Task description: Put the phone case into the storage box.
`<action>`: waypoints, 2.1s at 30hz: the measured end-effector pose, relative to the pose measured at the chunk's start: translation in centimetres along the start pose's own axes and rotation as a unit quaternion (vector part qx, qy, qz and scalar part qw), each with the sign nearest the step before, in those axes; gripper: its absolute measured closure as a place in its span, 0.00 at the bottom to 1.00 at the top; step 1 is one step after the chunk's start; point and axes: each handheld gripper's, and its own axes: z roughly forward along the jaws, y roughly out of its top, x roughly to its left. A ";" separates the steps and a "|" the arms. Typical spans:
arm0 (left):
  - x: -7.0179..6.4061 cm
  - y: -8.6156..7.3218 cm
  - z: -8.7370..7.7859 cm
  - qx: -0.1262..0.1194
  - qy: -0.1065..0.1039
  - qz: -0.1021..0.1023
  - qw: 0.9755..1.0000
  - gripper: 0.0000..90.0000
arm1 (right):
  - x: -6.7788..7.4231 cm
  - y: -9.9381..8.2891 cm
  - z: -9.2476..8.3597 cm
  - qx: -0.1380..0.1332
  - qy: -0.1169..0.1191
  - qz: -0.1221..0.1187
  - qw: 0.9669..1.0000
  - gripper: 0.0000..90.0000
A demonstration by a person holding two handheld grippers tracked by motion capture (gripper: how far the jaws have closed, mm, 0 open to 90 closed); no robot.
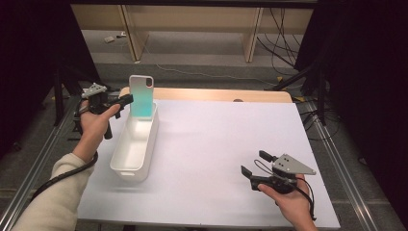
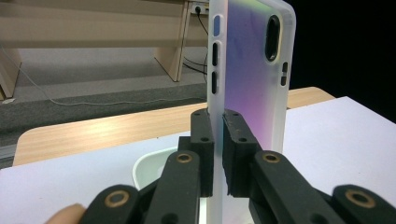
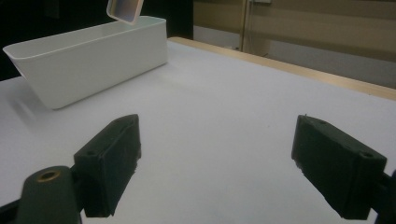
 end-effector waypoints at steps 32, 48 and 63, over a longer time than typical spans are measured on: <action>0.9 -0.3 1.2 0.012 0.014 -0.003 1.000 0.93 | 0.0 -0.1 0.1 -0.004 0.004 0.001 1.000 0.19; 1.1 -0.4 1.8 0.017 0.018 -0.008 1.000 0.93 | 0.0 0.0 0.0 0.000 -0.002 -0.001 1.000 0.19; 1.1 -0.5 2.3 0.023 0.022 -0.006 0.999 0.93 | 0.0 -0.1 0.1 0.000 -0.003 -0.007 1.000 0.19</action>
